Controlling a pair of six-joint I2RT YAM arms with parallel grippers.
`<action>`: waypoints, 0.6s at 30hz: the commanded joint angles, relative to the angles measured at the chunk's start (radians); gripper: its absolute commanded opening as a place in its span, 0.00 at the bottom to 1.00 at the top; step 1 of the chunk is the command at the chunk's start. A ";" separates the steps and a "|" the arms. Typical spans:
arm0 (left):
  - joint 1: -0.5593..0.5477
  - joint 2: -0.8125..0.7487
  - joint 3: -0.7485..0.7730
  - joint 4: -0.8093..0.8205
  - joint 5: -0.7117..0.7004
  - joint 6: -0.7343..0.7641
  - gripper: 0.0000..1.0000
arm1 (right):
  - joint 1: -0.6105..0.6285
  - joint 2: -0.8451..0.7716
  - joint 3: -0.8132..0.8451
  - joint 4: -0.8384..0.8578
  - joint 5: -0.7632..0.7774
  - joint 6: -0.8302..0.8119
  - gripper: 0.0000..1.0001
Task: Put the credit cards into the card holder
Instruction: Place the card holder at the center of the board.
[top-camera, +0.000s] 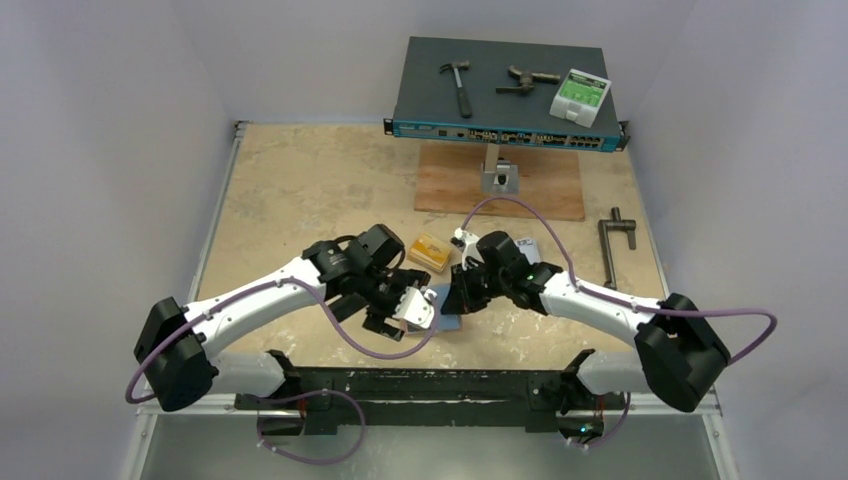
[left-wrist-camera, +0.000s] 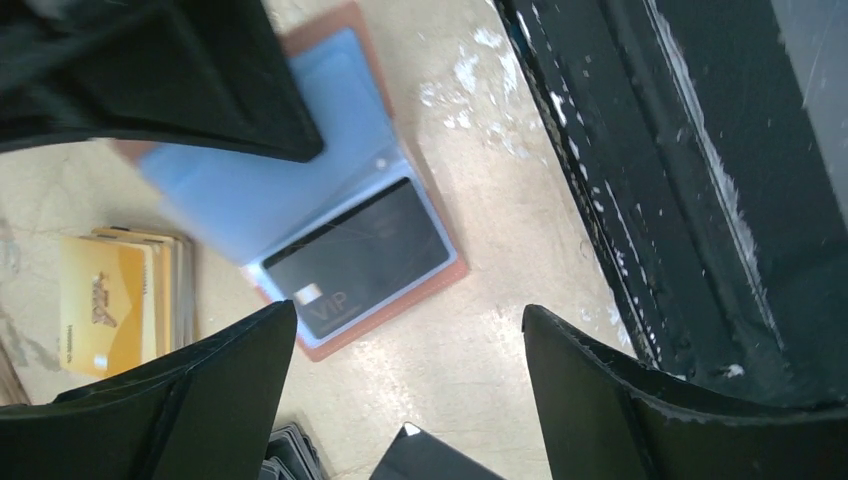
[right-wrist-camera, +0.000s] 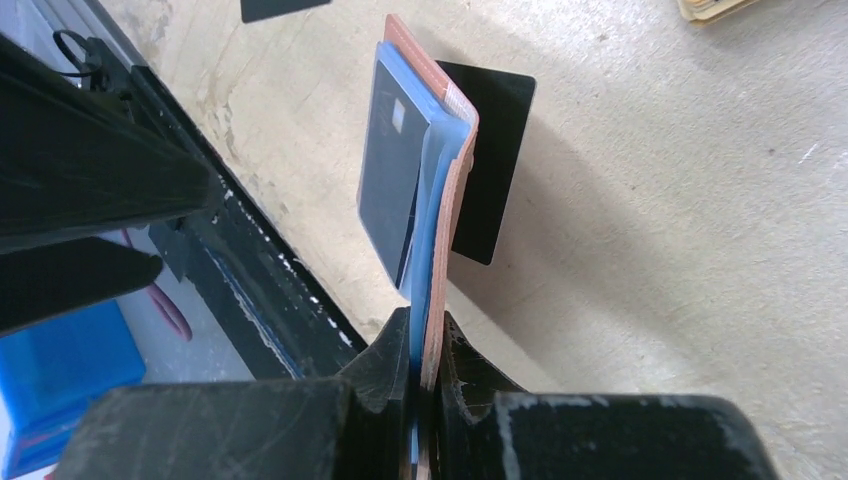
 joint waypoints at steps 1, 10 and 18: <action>0.036 0.000 0.106 0.027 0.066 -0.187 0.84 | 0.000 0.016 -0.042 0.144 -0.064 0.014 0.00; 0.261 0.067 0.216 -0.063 0.081 -0.464 0.89 | -0.001 0.029 -0.094 0.119 0.019 0.022 0.39; 0.329 0.125 0.304 -0.111 0.059 -0.583 0.89 | -0.005 -0.071 -0.017 -0.052 0.138 0.006 0.64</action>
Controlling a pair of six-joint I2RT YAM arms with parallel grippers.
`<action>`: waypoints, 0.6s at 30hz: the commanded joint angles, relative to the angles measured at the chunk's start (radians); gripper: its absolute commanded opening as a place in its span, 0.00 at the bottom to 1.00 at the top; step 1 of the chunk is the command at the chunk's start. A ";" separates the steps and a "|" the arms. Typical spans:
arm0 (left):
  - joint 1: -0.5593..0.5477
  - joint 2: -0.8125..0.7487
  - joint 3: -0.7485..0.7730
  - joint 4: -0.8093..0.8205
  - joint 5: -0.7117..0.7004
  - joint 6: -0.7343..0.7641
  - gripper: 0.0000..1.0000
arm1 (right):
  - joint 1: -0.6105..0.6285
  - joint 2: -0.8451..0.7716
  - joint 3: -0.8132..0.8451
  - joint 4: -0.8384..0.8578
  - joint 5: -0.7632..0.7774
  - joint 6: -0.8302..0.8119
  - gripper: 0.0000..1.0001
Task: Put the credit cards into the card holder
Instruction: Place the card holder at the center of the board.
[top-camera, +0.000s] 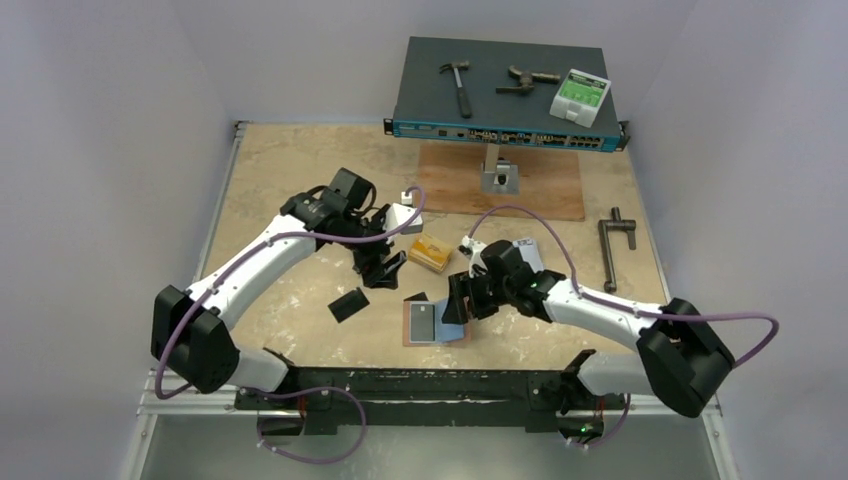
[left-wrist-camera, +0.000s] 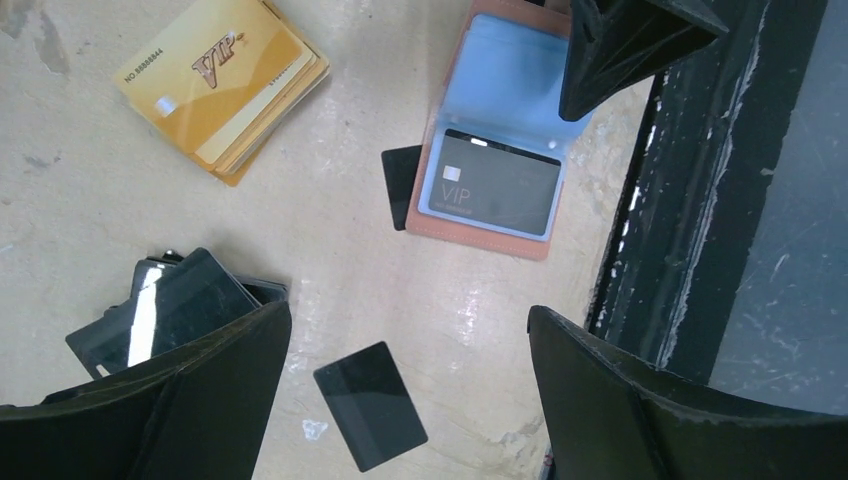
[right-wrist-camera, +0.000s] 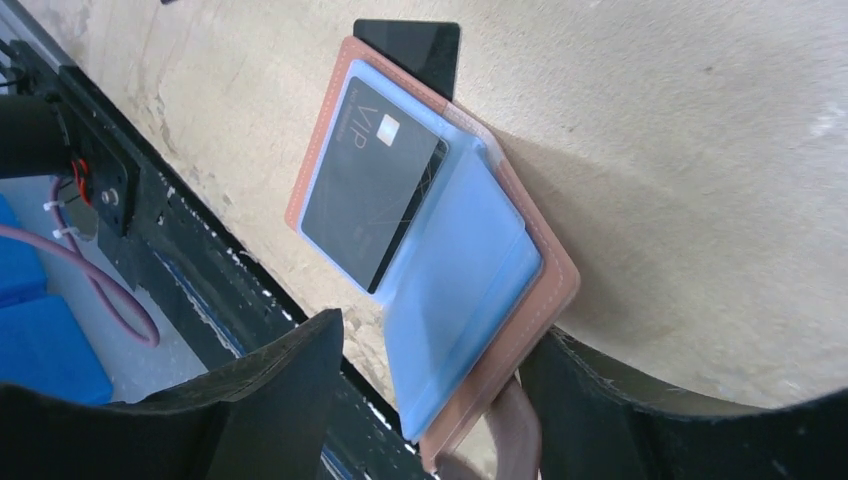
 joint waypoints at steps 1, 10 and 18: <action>0.005 0.016 0.083 -0.039 0.006 -0.096 0.89 | -0.011 -0.095 0.099 -0.153 0.131 -0.025 0.65; 0.016 0.144 0.212 -0.043 -0.099 -0.094 0.90 | -0.105 -0.147 0.238 -0.216 0.294 -0.051 0.72; 0.022 0.294 0.273 -0.009 -0.193 -0.069 0.77 | -0.139 0.130 0.352 -0.017 0.294 -0.057 0.74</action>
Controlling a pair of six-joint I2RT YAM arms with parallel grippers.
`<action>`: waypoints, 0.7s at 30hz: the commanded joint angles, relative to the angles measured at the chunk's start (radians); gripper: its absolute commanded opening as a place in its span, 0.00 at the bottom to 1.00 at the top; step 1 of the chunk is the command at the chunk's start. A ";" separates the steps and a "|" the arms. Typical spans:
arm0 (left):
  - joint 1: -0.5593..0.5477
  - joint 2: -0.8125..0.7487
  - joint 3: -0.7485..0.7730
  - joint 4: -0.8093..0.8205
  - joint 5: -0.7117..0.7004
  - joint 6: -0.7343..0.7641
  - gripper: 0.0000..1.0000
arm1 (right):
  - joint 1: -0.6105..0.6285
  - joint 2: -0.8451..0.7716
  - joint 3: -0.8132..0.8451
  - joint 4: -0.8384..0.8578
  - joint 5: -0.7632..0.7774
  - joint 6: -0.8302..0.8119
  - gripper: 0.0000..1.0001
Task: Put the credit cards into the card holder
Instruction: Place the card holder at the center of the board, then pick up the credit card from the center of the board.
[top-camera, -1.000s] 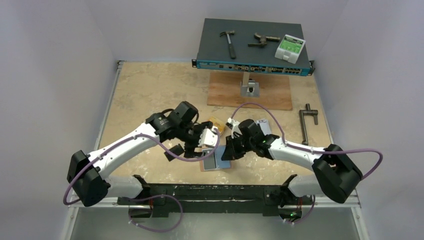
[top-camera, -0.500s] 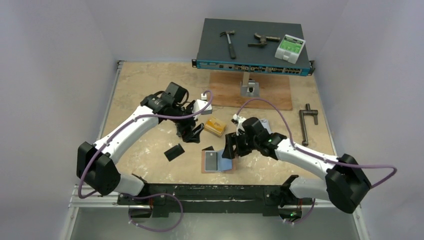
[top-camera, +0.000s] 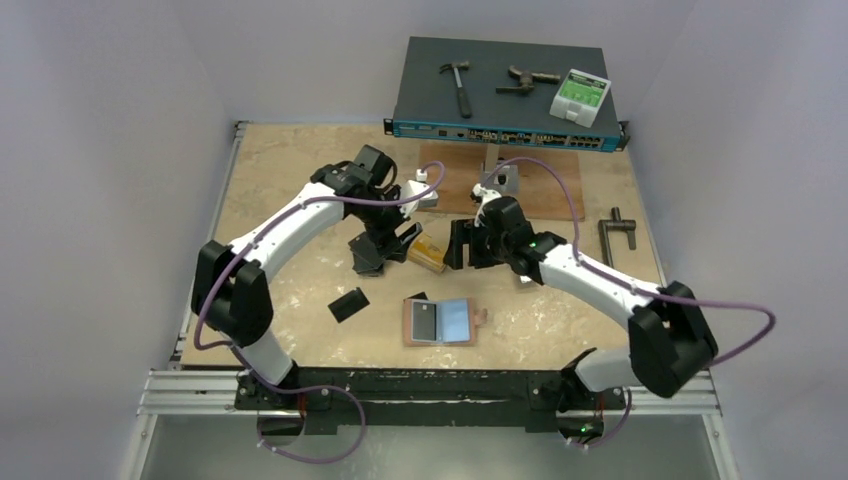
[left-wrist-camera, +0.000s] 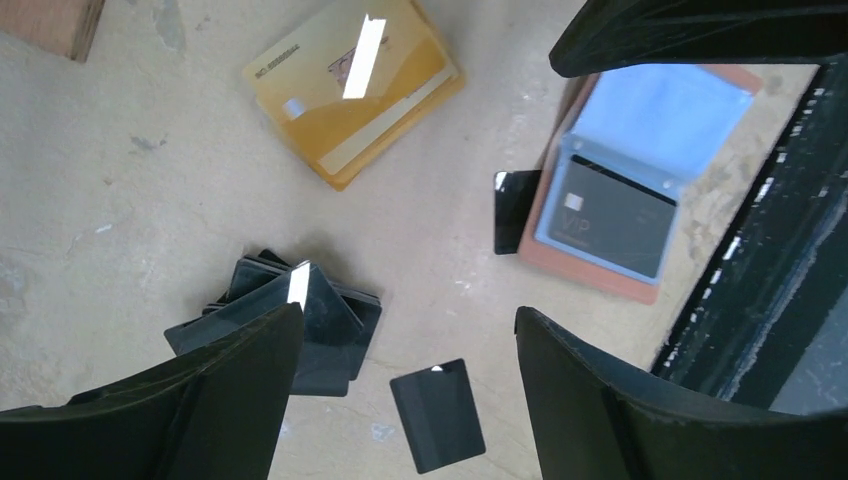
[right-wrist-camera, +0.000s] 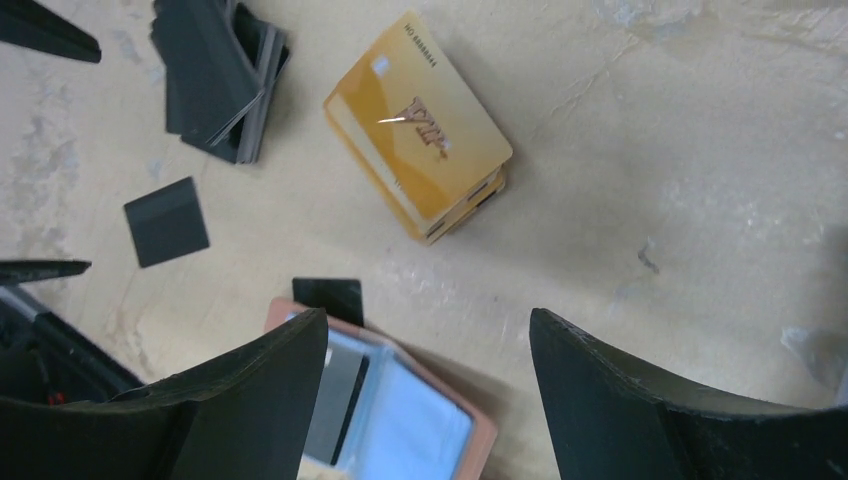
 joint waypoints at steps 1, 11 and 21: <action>0.009 0.050 0.015 0.071 -0.087 0.010 0.77 | -0.021 0.125 0.083 0.144 0.034 -0.028 0.75; -0.015 0.173 0.028 0.254 -0.203 0.039 0.73 | -0.090 0.311 0.119 0.364 0.008 -0.048 0.77; -0.109 0.237 0.029 0.335 -0.307 0.084 0.73 | -0.091 0.396 0.106 0.491 -0.080 -0.031 0.75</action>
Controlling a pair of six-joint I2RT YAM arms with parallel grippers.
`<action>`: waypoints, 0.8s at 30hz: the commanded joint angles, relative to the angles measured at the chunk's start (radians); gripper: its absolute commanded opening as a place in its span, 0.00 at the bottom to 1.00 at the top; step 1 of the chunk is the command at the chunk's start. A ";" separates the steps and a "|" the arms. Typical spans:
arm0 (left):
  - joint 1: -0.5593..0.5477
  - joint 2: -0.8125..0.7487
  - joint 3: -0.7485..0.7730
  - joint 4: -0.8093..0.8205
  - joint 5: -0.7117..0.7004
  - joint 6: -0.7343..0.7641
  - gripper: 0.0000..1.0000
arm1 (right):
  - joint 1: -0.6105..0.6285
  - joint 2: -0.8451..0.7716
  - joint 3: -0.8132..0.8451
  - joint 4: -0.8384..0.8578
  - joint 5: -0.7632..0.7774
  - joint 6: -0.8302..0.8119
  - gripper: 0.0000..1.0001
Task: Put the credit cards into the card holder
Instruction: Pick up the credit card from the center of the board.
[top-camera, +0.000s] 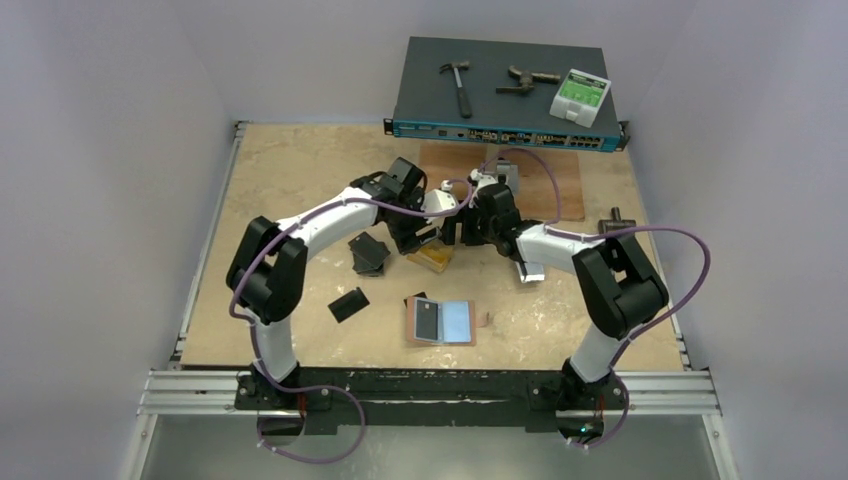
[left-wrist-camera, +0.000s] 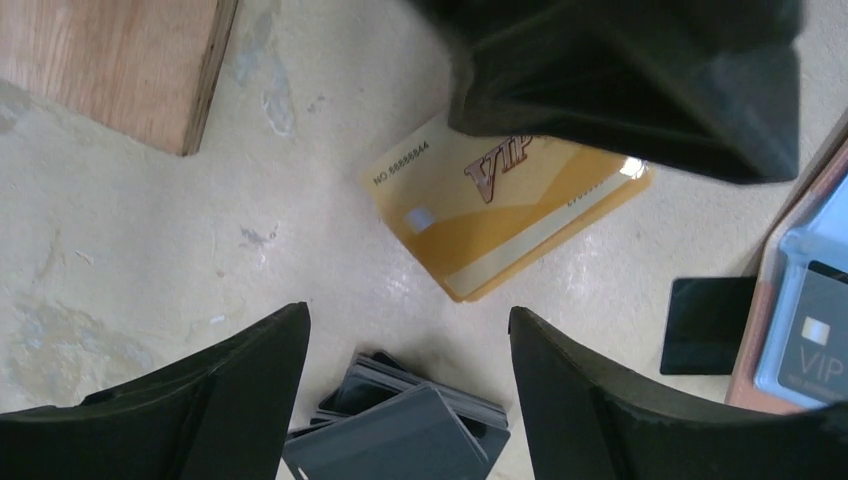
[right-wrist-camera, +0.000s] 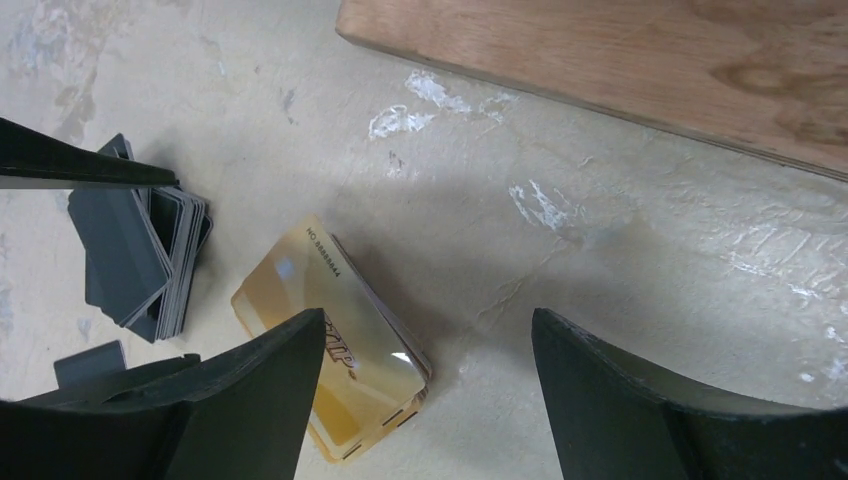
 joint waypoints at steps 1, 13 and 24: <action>-0.034 0.017 0.030 0.075 -0.054 0.028 0.73 | 0.009 0.008 0.013 0.124 -0.072 -0.002 0.75; -0.051 0.007 -0.034 0.194 -0.076 0.049 0.72 | 0.005 0.044 -0.088 0.247 -0.147 0.085 0.66; -0.019 -0.068 -0.127 0.266 0.038 0.017 0.76 | -0.039 0.069 -0.174 0.380 -0.235 0.165 0.62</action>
